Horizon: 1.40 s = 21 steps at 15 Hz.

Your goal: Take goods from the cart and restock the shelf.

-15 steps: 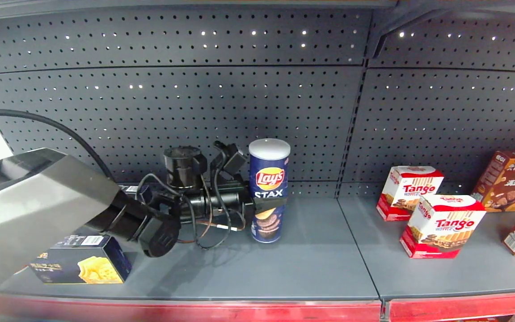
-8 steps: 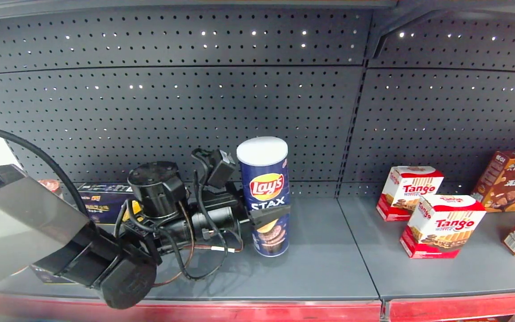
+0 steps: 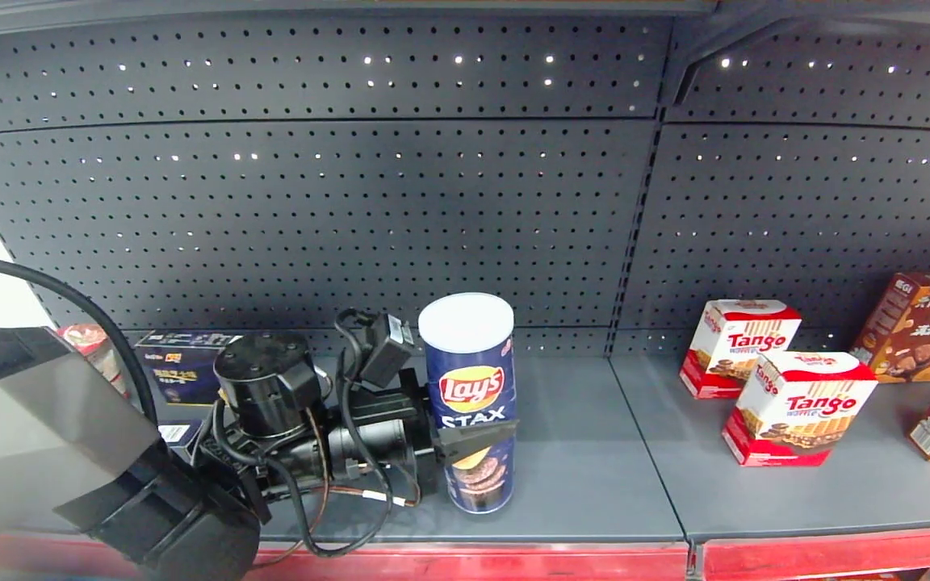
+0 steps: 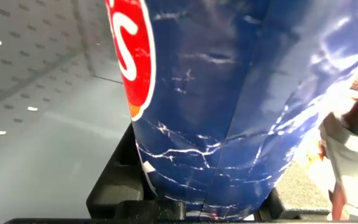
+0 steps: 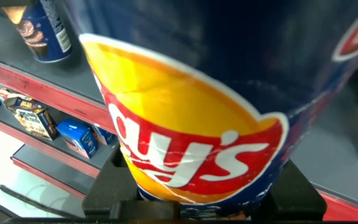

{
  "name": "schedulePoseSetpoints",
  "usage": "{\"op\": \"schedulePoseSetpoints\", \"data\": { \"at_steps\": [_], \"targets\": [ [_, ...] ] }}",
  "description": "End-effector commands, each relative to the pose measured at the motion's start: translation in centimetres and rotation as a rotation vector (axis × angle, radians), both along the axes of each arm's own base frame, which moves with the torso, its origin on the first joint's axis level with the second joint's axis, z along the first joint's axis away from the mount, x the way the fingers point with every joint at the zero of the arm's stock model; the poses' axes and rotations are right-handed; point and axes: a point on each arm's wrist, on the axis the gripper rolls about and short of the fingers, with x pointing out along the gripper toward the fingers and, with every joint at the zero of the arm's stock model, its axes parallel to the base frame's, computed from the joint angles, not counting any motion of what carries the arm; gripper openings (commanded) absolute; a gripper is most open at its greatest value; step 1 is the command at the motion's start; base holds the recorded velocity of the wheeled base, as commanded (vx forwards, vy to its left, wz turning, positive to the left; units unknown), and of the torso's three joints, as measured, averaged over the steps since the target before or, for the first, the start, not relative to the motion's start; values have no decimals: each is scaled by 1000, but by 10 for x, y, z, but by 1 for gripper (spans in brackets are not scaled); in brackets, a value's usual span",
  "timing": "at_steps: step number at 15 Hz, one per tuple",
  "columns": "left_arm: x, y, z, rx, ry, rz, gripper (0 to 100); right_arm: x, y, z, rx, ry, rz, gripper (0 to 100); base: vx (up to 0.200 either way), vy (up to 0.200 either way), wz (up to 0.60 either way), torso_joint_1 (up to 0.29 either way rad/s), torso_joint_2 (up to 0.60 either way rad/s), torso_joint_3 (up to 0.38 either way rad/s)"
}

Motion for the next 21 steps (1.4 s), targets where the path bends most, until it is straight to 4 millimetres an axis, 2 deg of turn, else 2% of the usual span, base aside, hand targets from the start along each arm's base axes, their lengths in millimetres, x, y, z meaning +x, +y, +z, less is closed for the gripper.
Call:
{"op": "schedulePoseSetpoints", "data": {
  "at_steps": [1, 6, 12, 13, 21],
  "targets": [
    [4, -1, -9, 12, 23, -1, 0, 0, 0, 0, -1, 2, 1, 0, 0, 0, 0, 0, 0, 0],
    [11, -5, -35, 21, 42, -1, 0, 0, 0, -1, 1, 1, 0, 0, 0, 0, 0, 0, 0, 0],
    [20, 4, -46, 29, 65, 4, 0, -2, -1, -3, 11, 4, -4, 0, 0, 0, 0, 0, 0, 0],
    [21, 4, -47, 31, 66, 4, 100, -2, -1, -4, 10, 7, -4, 0, 0, 0, 0, 0, 0, 0],
    [13, 7, -38, 15, 28, 3, 100, -3, -1, -5, 13, 3, -4, 0, 0, 0, 0, 0, 0, 0]
  ]
}}
